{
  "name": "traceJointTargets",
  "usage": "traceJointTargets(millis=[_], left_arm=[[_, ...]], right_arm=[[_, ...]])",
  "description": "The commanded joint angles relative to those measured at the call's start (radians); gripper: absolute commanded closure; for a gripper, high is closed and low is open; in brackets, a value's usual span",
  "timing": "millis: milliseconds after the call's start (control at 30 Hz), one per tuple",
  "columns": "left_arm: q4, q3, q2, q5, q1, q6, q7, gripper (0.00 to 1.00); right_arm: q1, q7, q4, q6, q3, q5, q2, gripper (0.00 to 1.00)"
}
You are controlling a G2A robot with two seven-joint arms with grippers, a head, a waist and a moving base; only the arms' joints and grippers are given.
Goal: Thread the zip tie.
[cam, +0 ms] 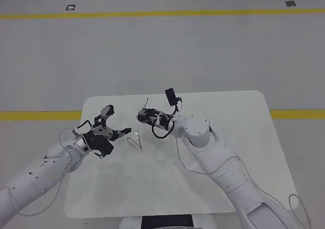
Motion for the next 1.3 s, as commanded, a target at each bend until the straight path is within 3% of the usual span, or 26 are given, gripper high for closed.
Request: traceJointTargets(millis=[0,133,400,800,1200,1267], left_arm=[[0.0,0.0,0.0,0.0,0.0,0.0,0.0,0.0],[0.005,0.022,0.001,0.0,-0.027,0.0,-0.025,0.0],[0.017,0.149,0.017,0.0,-0.139,0.0,-0.085,0.0],[0.017,0.15,0.017,0.0,-0.14,0.0,-0.097,0.0],[0.028,0.26,0.028,0.0,-0.232,0.0,-0.134,0.0],[0.029,0.281,0.03,0.0,-0.249,0.0,-0.141,0.11]], right_arm=[[-0.002,-0.003,0.0,-0.001,-0.001,0.0,0.0,1.0],[-0.005,-0.032,-0.018,0.034,-0.013,-0.002,-0.003,1.0],[0.028,-0.114,0.038,0.036,-0.06,0.04,-0.022,1.0],[0.021,-0.131,0.029,0.036,-0.069,0.022,-0.023,1.0],[0.071,-0.225,0.113,0.036,-0.125,0.068,-0.051,1.0],[0.078,-0.234,0.125,0.036,-0.132,0.086,-0.056,1.0]])
